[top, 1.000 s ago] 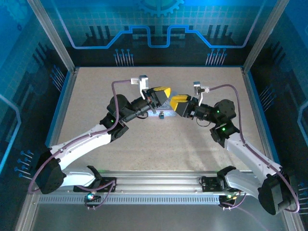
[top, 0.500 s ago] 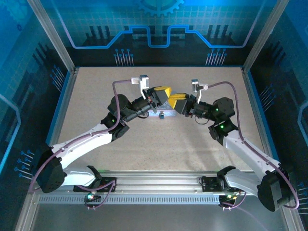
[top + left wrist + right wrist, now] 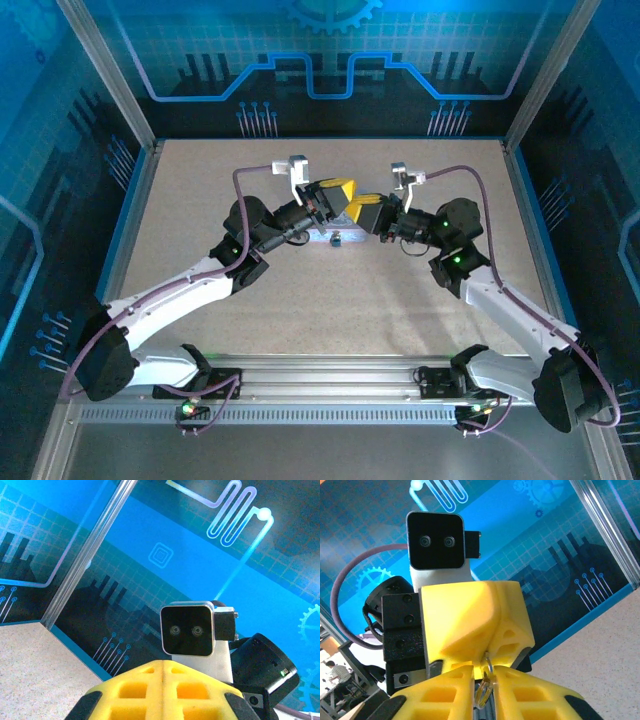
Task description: Unlock a padlock with a key
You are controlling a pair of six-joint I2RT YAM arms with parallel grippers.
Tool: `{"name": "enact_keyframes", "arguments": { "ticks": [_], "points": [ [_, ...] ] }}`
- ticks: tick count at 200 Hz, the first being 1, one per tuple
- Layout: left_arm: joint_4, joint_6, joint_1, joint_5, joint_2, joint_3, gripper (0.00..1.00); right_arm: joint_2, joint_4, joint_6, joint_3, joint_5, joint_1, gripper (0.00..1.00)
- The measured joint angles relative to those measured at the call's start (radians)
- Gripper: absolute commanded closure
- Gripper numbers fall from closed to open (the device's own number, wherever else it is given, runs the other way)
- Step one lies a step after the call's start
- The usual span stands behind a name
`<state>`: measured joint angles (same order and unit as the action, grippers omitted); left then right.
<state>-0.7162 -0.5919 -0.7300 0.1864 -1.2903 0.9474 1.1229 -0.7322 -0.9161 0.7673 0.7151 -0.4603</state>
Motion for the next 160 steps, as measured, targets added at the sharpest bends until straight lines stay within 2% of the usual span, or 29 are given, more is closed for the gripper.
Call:
{"name": "enact_keyframes", "arguments": {
  "ticks": [48, 69, 97, 120, 160],
  "points": [
    [0.0, 0.01, 0.0, -0.015, 0.003, 0.0, 1.0, 0.005, 0.019, 0.009, 0.01, -0.009, -0.002, 1.0],
    [0.009, 0.024, 0.0, -0.019, 0.005, 0.0, 0.84, 0.003, 0.041, 0.026, 0.012, -0.016, -0.003, 1.0],
    [0.047, 0.06, -0.001, -0.035, 0.033, 0.0, 0.55, -0.014, 0.121, 0.082, 0.013, -0.026, -0.004, 1.0],
    [0.098, 0.074, 0.003, -0.054, 0.082, 0.0, 0.46, -0.041, 0.254, 0.176, 0.028, -0.027, -0.004, 1.0],
    [0.235, 0.077, 0.057, -0.07, 0.177, 0.0, 0.37, -0.103, 0.501, 0.372, 0.065, -0.044, -0.003, 1.0]
  ]
}}
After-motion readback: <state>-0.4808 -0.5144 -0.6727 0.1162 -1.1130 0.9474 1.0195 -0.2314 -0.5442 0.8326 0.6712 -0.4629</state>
